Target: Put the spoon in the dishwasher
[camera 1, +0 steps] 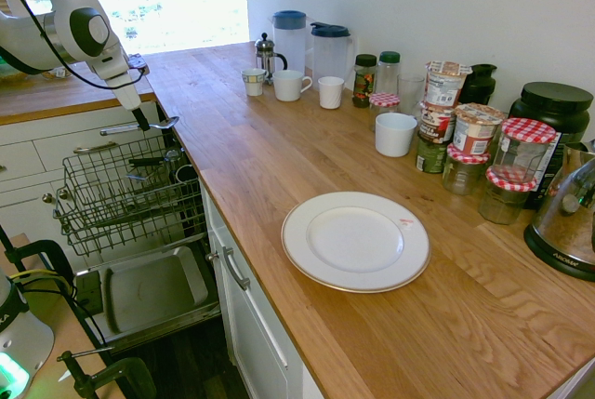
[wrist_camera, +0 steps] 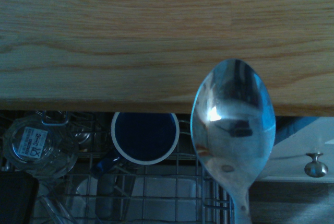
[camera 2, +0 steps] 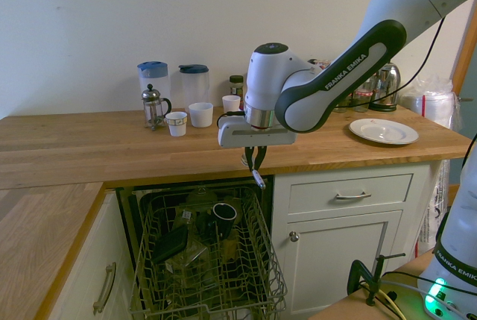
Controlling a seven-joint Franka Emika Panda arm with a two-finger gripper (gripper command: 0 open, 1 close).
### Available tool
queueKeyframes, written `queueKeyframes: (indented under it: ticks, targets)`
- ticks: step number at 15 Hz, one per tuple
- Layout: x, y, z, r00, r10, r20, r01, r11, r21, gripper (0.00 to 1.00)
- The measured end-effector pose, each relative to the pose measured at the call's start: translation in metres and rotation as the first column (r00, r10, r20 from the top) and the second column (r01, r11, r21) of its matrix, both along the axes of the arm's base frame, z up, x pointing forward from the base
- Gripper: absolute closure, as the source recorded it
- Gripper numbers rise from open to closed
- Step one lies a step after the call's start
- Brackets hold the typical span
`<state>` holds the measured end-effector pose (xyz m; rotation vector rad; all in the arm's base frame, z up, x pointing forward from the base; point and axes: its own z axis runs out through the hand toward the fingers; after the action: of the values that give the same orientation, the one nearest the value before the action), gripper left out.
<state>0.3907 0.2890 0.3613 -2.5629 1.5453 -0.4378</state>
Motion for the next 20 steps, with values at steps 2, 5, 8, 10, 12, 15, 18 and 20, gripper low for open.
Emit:
queueKeyframes:
  ticks: [2,5,8,10,12,15,18,20]
  targets:
    - [-0.009,0.01,-0.002,1.0,-0.004,0.021,0.005,1.0,-0.021,1.0]
    - [-0.034,0.023,-0.02,0.999,-0.024,0.043,0.026,0.999,-0.043,1.0]
    - [-0.065,0.039,-0.051,0.997,-0.025,0.067,0.027,0.999,-0.028,1.0]
    - [-0.079,0.049,-0.072,0.997,-0.024,0.071,0.026,0.999,-0.028,1.0]
    - [-0.086,0.053,-0.095,0.998,-0.023,0.061,0.024,0.999,-0.03,1.0]
    - [-0.09,0.062,-0.132,0.999,-0.021,0.039,0.023,0.999,-0.035,1.0]
    - [-0.075,0.072,-0.156,1.0,-0.018,0.001,0.018,0.999,-0.037,1.0]
    - [-0.068,0.074,-0.172,1.0,-0.021,-0.013,0.02,0.999,-0.045,1.0]
